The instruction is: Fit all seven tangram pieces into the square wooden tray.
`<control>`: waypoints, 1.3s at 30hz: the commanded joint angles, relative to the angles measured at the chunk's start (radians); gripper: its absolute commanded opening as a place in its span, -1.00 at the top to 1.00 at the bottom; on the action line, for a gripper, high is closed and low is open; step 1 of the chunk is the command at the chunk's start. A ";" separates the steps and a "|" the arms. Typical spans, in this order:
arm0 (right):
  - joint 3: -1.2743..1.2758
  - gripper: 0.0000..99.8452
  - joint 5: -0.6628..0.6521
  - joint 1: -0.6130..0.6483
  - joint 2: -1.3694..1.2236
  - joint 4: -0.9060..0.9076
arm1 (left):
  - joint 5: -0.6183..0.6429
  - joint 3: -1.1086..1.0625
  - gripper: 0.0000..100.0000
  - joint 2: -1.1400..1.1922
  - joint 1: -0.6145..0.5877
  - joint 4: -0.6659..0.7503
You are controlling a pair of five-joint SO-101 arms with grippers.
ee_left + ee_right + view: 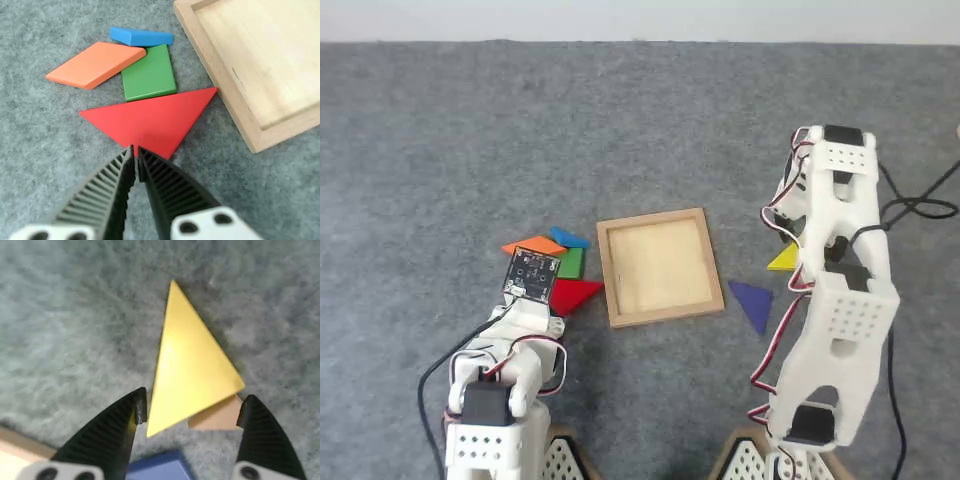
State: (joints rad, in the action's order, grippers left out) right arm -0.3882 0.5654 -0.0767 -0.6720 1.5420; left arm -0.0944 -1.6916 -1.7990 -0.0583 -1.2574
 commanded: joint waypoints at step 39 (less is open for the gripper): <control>-0.077 0.64 -0.233 -0.071 -0.015 -0.082 | 0.009 0.008 0.97 -0.021 -0.006 -0.005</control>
State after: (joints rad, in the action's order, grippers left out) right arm -0.4143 0.4488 -0.1227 -0.7488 1.4975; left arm -0.0944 -1.6916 -1.7990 -0.0583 -1.2574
